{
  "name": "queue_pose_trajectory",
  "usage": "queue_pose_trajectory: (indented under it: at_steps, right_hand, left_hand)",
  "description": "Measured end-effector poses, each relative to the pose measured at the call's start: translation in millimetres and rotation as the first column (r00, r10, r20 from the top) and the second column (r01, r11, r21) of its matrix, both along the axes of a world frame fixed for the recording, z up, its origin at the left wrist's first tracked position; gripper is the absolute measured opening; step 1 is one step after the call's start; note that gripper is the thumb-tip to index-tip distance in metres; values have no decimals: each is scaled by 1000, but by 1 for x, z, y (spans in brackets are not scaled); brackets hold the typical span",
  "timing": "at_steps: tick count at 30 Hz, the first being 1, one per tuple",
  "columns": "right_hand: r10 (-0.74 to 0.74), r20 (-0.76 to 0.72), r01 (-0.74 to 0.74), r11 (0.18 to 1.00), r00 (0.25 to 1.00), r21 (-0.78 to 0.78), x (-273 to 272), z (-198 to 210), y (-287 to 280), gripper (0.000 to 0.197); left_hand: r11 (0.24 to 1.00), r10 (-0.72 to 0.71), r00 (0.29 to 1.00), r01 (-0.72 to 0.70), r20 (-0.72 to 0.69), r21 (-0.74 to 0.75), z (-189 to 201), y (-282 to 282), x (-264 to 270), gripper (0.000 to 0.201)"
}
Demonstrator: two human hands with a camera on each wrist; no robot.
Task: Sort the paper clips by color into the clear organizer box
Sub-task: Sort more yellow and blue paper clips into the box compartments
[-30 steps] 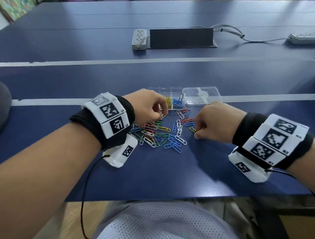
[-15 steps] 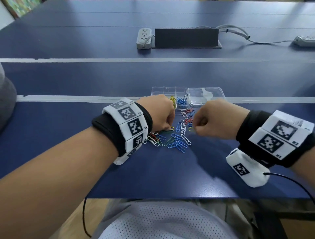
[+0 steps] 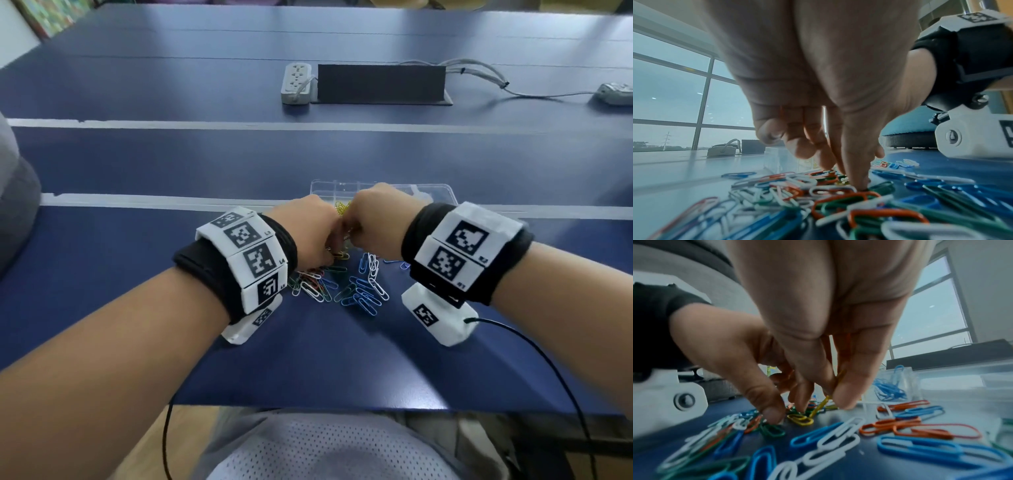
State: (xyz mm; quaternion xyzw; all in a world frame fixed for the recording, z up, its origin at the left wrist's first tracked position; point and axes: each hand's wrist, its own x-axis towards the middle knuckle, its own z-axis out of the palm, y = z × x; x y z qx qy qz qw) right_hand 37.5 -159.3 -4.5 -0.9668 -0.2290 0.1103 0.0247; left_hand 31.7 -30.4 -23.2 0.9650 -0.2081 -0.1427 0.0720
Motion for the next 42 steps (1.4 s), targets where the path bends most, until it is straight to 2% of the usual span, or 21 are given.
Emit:
queue_pose_trajectory:
  at_steps: [6, 11, 16, 20, 25, 31, 33, 38, 42]
  right_hand:
    - [-9, -25, 7, 996, 1000, -93, 10, -13, 3, 23]
    - [-11, -39, 9, 999, 999, -37, 9, -15, -4, 28]
    - [8, -60, -9, 1000, 998, -18, 7, -17, -3, 20]
    - [-22, -41, 22, 1000, 999, 7, 4, -15, -4, 22]
    - [-30, -93, 29, 1000, 995, -11, 3, -14, -6, 15]
    - [-22, -60, 21, 1000, 998, -16, 1, -10, -6, 23]
    - [-45, -49, 45, 999, 998, 1, 3, -9, -8, 24]
    - [-135, -46, 139, 986, 990, 93, 7, -1, -17, 19]
    - [-154, -66, 163, 974, 986, 157, 8, 5, -20, 20]
  left_hand:
    - [999, 40, 999, -40, 8, 5, 0, -1, 0, 17]
    - [1000, 2, 1000, -2, 14, 26, -1, -4, 1, 20]
    - [997, -12, 999, 8, 53, 79, 2, -5, -1, 20]
    - [990, -24, 995, 11, 92, 141, 3, -6, -1, 18]
    - [976, -66, 990, 38, 123, 212, 2, -6, 3, 18]
    - [970, -109, 988, 82, 107, 231, 1, -8, 4, 22]
    - [970, -122, 988, 99, 93, 221, 2, -10, 5, 23]
    - [977, -120, 989, 102, 88, 187, 5, -16, 5, 9]
    - [982, -103, 991, 88, 88, 165, 0, -19, 7, 9]
